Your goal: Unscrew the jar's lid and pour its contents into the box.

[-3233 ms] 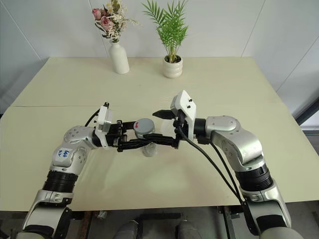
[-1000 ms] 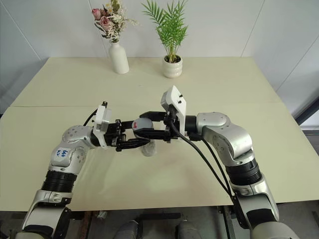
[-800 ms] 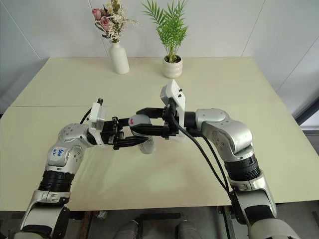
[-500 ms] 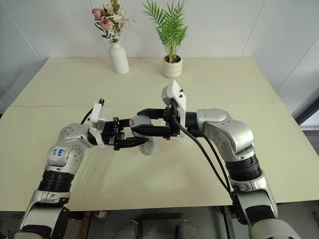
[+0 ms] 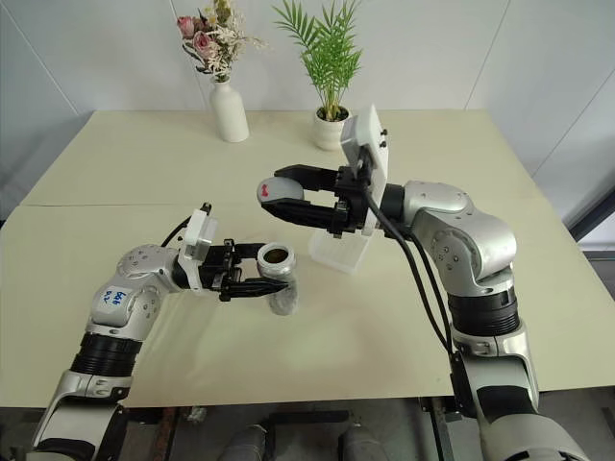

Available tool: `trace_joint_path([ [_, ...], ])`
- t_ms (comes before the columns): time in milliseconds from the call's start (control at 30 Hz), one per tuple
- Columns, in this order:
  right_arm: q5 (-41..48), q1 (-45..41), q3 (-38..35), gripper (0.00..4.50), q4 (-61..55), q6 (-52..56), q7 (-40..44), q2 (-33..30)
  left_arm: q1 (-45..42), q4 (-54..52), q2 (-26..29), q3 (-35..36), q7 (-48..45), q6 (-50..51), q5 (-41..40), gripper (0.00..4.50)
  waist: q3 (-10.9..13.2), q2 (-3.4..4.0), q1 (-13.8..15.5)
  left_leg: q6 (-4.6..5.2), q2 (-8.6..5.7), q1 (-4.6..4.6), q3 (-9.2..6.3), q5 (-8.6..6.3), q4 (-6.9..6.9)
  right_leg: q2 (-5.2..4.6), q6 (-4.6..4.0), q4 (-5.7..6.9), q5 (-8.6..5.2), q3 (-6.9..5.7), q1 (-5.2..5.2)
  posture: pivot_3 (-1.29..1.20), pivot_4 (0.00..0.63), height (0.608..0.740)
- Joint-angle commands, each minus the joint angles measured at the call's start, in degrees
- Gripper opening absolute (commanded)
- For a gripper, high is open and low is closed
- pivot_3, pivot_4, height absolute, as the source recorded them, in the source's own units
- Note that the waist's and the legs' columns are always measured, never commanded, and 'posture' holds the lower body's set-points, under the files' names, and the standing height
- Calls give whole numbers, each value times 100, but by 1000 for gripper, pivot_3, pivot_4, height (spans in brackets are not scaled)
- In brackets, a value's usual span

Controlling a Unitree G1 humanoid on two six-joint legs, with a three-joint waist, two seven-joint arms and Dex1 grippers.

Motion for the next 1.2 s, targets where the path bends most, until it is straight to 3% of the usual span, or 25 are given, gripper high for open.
trace_joint_path([
  [33,-8,73,-144,2540,-118,-94,50,-260,41,-180,55,59,-9,-40,-54,2585,0,0,5,0,0,0,0,0,0,-1,0,-1,0,0,0,0,150,740],
  [233,-217,657,-430,2540,-204,-363,-53,-863,89,-244,54,100,31,-117,-57,2585,0,0,18,3,-1,-4,2,-2,-3,-2,0,-13,0,2,0,0,150,740],
  [367,-633,1563,-1192,2540,-78,-975,-316,-1429,99,-224,54,147,91,-192,-44,2585,0,0,93,3,-2,-5,0,-2,-3,-2,0,-19,0,-1,5,0,150,740],
  [533,-922,2401,-1730,2540,139,-1426,-641,-1641,80,-148,51,144,69,-252,-41,2585,0,0,117,5,-1,2,10,-3,-2,2,2,-21,1,9,8,0,150,740],
  [733,-1619,3006,-1836,2540,1365,-2685,-1225,-1256,-105,155,-56,139,24,-451,-8,2585,0,0,107,6,-2,6,14,-2,4,3,5,-15,3,14,11,0,150,740],
  [1067,-1920,2973,-1736,2540,2749,-3357,-1744,-658,-266,402,-111,133,-11,-578,24,2585,0,1,99,2,-3,7,16,2,6,4,8,-13,4,16,12,0,150,740],
  [1200,-1879,3048,-1654,2540,2742,-3304,-1589,-621,-270,395,-104,142,22,-559,22,2585,1,3,99,2,-3,9,17,2,7,4,8,-10,4,17,12,0,150,740],
])
